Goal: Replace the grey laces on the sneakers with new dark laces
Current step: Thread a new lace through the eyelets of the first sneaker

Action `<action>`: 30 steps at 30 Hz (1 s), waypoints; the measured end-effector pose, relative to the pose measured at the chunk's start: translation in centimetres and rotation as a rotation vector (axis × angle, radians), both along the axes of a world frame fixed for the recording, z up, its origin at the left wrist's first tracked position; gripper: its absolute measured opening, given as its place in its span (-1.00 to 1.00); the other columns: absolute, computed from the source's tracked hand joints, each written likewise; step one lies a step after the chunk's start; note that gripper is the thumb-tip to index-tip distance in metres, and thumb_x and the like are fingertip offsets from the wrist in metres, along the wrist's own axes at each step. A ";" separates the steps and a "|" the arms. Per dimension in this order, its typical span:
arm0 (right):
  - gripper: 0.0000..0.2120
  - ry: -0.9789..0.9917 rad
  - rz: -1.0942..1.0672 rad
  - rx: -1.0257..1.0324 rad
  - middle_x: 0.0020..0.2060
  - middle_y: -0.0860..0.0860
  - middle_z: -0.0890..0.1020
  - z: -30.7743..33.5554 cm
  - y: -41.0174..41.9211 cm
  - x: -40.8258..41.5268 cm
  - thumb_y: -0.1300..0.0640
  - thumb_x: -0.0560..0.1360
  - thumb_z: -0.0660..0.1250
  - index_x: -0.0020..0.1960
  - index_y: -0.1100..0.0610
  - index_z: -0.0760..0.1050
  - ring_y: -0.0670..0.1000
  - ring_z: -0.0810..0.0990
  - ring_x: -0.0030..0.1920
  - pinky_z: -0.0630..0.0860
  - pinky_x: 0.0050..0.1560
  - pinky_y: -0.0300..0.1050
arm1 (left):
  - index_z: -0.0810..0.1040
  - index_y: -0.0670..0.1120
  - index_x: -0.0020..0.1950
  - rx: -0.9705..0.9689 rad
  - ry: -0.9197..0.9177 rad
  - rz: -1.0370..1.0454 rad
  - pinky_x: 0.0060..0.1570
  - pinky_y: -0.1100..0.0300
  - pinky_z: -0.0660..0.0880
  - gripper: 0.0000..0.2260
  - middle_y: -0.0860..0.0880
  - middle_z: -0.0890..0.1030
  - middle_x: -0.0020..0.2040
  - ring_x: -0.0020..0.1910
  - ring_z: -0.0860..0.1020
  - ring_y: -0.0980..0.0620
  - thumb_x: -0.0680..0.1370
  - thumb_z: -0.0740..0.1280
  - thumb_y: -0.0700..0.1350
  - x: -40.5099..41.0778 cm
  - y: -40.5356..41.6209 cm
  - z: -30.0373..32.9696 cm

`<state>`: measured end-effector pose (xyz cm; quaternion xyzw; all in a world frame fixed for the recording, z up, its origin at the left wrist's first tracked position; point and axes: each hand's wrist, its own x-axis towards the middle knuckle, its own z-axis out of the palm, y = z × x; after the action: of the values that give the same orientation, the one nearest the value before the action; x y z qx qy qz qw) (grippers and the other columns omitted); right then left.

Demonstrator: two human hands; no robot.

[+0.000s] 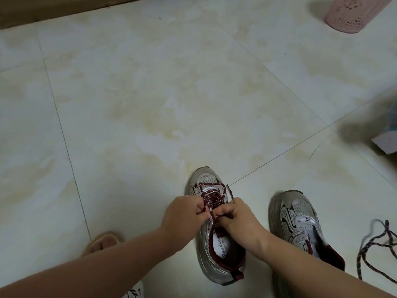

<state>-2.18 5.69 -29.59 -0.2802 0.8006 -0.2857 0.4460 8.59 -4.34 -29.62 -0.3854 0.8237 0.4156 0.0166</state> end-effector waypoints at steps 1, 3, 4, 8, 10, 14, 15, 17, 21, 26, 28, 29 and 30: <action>-0.84 0.071 0.045 0.004 -0.08 0.01 0.37 0.0 -0.1 0.0 0.25 0.49 0.33 -0.03 0.08 0.65 -0.06 0.45 -0.03 0.40 -0.11 -0.47 | 0.45 -0.04 -0.37 0.029 0.002 0.017 -0.30 0.20 0.34 -0.80 0.04 0.50 -0.40 -0.36 0.42 0.06 0.43 0.39 -0.10 -0.1 0.0 -0.1; -0.88 0.187 0.099 0.016 -0.17 -0.10 0.32 -0.2 -0.2 0.0 0.17 0.48 0.35 -0.04 0.03 0.64 -0.05 0.41 0.02 0.34 -0.06 -0.40 | 0.49 -0.12 -0.33 0.109 0.005 0.069 -0.27 0.13 0.45 -0.84 -0.07 0.56 -0.37 -0.38 0.43 0.05 0.43 0.39 -0.14 -0.2 0.0 -0.6; -0.90 0.219 0.108 0.018 -0.20 -0.15 0.30 -0.3 -0.2 0.1 0.14 0.48 0.35 -0.06 0.02 0.64 -0.05 0.40 0.03 0.33 -0.03 -0.33 | 0.50 -0.15 -0.28 0.158 0.012 0.086 -0.25 0.06 0.50 -0.88 -0.11 0.56 -0.36 -0.37 0.44 0.03 0.43 0.37 -0.16 -0.2 0.1 -0.8; -0.89 0.324 0.202 0.004 -0.20 -0.10 0.29 0.0 -0.5 0.3 0.18 0.50 0.27 -0.08 0.13 0.57 -0.02 0.38 0.00 0.31 -0.07 -0.24 | 0.39 -0.11 -0.10 0.518 0.002 0.019 -0.31 0.19 0.45 -0.74 -0.02 0.48 -0.26 -0.30 0.43 0.07 0.28 0.38 -0.15 0.2 0.4 -0.7; -0.86 0.354 0.245 0.016 -0.13 -0.01 0.31 0.2 -0.7 0.4 0.21 0.52 0.21 -0.09 0.17 0.54 0.02 0.40 0.00 0.36 -0.03 -0.20 | 0.35 -0.08 -0.07 0.526 0.009 -0.039 -0.26 0.26 0.41 -0.62 0.03 0.50 -0.24 -0.30 0.44 0.13 0.21 0.44 -0.09 0.2 0.6 -0.7; -0.81 0.272 0.276 0.064 -0.08 0.01 0.31 1.5 -1.2 -0.3 0.23 0.51 0.19 -0.25 0.03 0.40 0.06 0.41 0.05 0.35 0.02 -0.19 | 0.37 -0.04 -0.09 0.326 -0.005 0.022 -0.24 0.25 0.41 -0.77 0.06 0.49 -0.28 -0.31 0.44 0.13 0.33 0.36 -0.16 0.0 1.0 -0.9; -0.76 0.249 0.278 0.068 -0.10 0.01 0.31 2.1 -1.3 -0.7 0.25 0.51 0.19 -0.30 0.02 0.38 0.06 0.42 0.02 0.35 0.00 -0.20 | 0.39 -0.07 -0.04 0.326 -0.021 0.055 -0.18 0.19 0.46 -0.76 0.02 0.53 -0.23 -0.26 0.49 0.07 0.34 0.33 -0.18 0.1 0.9 -1.1; -0.71 0.141 0.209 0.041 -0.21 -0.01 0.35 4.0 -1.7 -1.8 0.33 0.49 0.19 -0.36 0.06 0.38 0.00 0.43 -0.12 0.35 -0.12 -0.28 | 0.43 -0.10 -0.01 0.390 -0.042 0.132 -0.09 0.04 0.56 -0.78 -0.06 0.59 -0.15 -0.17 0.57 -0.06 0.37 0.31 -0.22 0.6 0.9 -1.2; -0.72 -0.342 -0.150 -0.211 -0.32 -0.01 0.50 8.6 -2.3 -5.2 0.42 0.45 0.16 -0.35 0.14 0.39 -0.04 0.45 -0.20 0.37 -0.09 -0.15 | 0.45 -0.09 -0.07 0.436 -0.065 0.178 -0.11 -0.06 0.60 -0.80 -0.08 0.61 -0.15 -0.16 0.61 -0.10 0.32 0.29 -0.16 0.7 0.7 -1.2; -0.71 -0.838 -0.549 -0.460 -0.28 0.13 0.66 9.7 -2.8 -7.4 0.24 0.55 0.03 -0.33 0.12 0.32 0.07 0.65 -0.21 0.49 -0.08 -0.09 | 0.28 -0.07 -0.24 0.270 -0.071 0.086 -0.17 -0.10 0.56 -0.79 -0.02 0.45 -0.35 -0.36 0.48 -0.04 0.43 0.32 -0.20 0.0 1.2 -0.7; -0.71 -0.828 -0.592 -0.358 -0.48 0.07 0.54 8.6 -3.0 -6.1 0.19 0.59 0.03 -0.30 0.12 0.31 0.01 0.52 -0.50 0.52 -0.32 -0.13 | 0.25 -0.05 -0.26 0.218 -0.061 0.048 -0.19 -0.08 0.56 -0.74 -0.02 0.44 -0.35 -0.35 0.46 -0.03 0.46 0.34 -0.13 -0.1 1.3 -0.6; -0.74 -0.663 -0.504 -0.267 -0.51 0.03 0.46 8.0 -2.9 -5.6 0.14 0.60 0.06 -0.27 0.11 0.30 -0.04 0.40 -0.56 0.43 -0.40 -0.16 | 0.25 -0.04 -0.27 0.202 -0.060 0.036 -0.21 -0.05 0.55 -0.73 -0.02 0.43 -0.35 -0.36 0.47 -0.03 0.47 0.34 -0.11 -0.1 1.3 -0.6; -0.77 -0.397 -0.323 -0.151 -0.48 0.00 0.42 7.4 -2.6 -5.1 0.06 0.60 0.12 -0.21 0.11 0.30 -0.06 0.34 -0.53 0.34 -0.41 -0.19 | 0.24 -0.02 -0.28 0.186 -0.061 0.027 -0.22 -0.02 0.54 -0.72 0.00 0.43 -0.36 -0.36 0.47 -0.03 0.48 0.34 -0.10 -0.2 1.3 -0.5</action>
<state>-7.32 3.05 -22.18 -0.1197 0.7082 -0.4613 0.5209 8.43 -3.04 -30.09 -0.4056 0.7755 0.4785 0.0717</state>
